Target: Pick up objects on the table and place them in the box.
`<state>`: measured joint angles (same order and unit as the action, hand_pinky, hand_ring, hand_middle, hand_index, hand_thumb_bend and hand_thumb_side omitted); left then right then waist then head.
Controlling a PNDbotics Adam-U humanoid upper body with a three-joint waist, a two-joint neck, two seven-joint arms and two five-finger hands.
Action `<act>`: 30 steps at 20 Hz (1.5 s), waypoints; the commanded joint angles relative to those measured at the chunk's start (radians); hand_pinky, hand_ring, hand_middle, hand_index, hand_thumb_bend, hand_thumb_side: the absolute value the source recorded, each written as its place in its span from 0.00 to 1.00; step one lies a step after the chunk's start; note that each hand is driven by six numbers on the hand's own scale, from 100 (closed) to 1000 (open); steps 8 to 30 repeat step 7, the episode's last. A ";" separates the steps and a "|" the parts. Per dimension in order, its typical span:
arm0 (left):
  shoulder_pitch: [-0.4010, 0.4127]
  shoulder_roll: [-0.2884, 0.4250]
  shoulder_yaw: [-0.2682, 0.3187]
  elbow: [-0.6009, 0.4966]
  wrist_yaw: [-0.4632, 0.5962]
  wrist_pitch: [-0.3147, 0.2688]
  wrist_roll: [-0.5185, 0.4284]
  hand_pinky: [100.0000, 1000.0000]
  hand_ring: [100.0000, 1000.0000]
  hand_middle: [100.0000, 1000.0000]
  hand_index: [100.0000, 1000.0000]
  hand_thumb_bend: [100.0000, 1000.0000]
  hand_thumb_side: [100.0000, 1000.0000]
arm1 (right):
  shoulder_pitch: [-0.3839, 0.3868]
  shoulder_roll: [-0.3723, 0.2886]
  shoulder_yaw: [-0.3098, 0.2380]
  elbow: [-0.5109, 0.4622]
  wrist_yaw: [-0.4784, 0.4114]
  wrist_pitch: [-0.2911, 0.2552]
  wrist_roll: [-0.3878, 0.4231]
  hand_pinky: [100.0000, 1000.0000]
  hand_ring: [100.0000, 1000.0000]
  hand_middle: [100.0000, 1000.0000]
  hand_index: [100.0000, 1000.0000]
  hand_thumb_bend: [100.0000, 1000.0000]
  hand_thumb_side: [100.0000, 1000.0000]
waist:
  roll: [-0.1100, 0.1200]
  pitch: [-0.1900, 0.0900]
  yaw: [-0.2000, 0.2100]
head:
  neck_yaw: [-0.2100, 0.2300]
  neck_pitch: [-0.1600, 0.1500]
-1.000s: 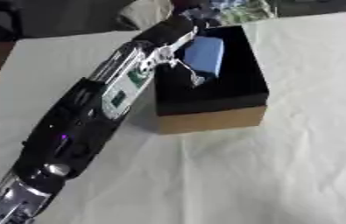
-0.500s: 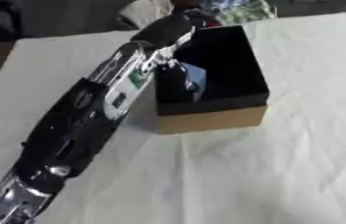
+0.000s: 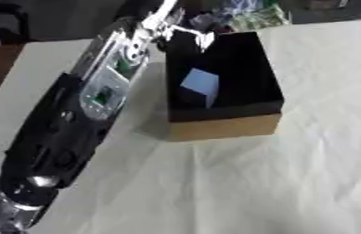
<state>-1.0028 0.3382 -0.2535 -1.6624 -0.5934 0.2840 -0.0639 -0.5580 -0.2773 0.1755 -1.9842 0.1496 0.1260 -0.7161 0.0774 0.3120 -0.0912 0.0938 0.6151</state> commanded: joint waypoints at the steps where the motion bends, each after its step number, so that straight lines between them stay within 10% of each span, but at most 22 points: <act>1: 0.036 0.074 0.063 -0.176 0.205 0.037 0.133 1.00 0.79 0.74 0.91 0.09 0.06 | -0.003 -0.019 -0.014 -0.016 0.015 0.001 -0.004 0.72 0.67 0.56 0.82 0.00 0.57 | -0.010 -0.031 0.015 | -0.034 0.018; 7: 0.207 0.163 0.175 -0.333 0.565 -0.051 0.355 1.00 0.74 0.71 0.90 0.02 0.21 | 0.016 -0.031 -0.029 -0.016 0.029 0.004 -0.013 0.72 0.67 0.56 0.82 0.00 0.57 | -0.018 -0.048 0.066 | -0.100 0.044; 30: 0.207 0.163 0.175 -0.333 0.565 -0.051 0.355 1.00 0.74 0.71 0.90 0.02 0.21 | 0.016 -0.031 -0.029 -0.016 0.029 0.004 -0.013 0.72 0.67 0.56 0.82 0.00 0.57 | -0.018 -0.048 0.066 | -0.100 0.044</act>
